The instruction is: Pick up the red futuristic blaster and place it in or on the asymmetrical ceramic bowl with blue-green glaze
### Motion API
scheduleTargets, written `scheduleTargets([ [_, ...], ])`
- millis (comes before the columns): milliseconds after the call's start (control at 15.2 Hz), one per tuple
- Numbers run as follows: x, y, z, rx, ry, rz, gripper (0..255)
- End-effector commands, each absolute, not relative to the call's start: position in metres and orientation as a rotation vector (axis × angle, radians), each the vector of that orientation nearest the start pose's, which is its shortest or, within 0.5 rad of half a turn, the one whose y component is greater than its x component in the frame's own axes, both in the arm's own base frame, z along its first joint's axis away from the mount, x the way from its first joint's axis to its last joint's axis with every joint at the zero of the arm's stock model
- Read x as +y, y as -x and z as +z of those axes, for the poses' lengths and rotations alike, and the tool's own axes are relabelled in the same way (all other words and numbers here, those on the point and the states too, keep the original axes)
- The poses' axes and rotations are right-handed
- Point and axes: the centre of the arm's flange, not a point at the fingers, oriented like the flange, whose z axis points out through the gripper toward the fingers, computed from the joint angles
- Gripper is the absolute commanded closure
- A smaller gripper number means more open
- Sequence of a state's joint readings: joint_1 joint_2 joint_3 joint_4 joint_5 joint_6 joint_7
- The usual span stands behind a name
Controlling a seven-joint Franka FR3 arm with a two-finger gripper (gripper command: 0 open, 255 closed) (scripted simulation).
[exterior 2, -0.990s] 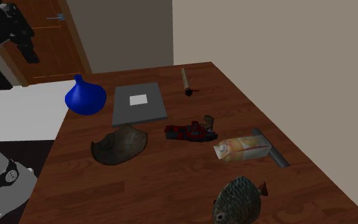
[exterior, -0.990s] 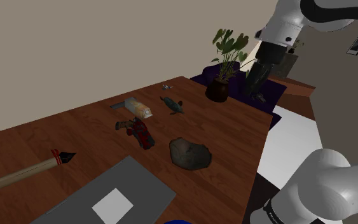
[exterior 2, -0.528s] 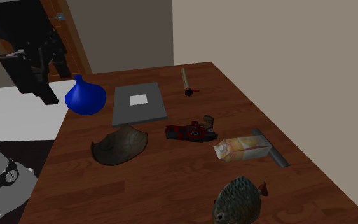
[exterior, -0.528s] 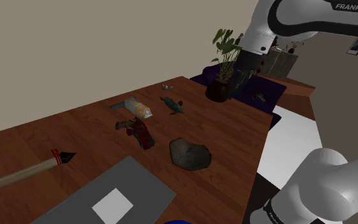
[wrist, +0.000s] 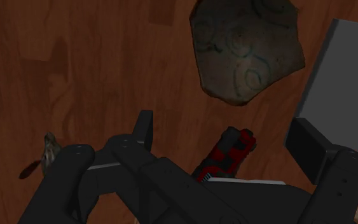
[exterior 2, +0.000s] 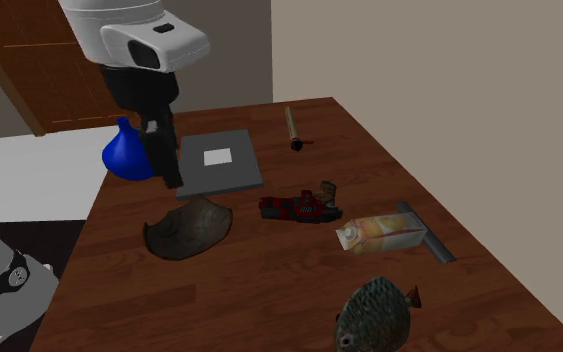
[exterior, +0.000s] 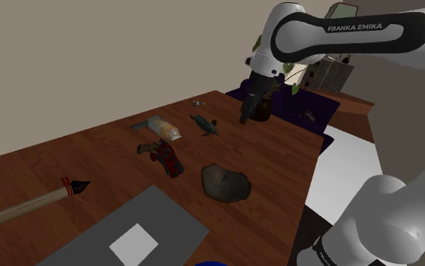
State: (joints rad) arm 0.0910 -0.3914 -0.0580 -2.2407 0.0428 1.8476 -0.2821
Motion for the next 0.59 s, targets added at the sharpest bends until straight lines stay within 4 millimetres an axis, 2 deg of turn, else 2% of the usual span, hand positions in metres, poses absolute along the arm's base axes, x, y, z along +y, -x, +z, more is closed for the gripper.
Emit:
scheduleTargets([
  [0, 0.024, -0.455, 0.506, -0.533, 3.036, -0.016, 0],
  [528, 0.06, -0.533, 0.447, -0.767, 3.002, -0.039, 0],
])
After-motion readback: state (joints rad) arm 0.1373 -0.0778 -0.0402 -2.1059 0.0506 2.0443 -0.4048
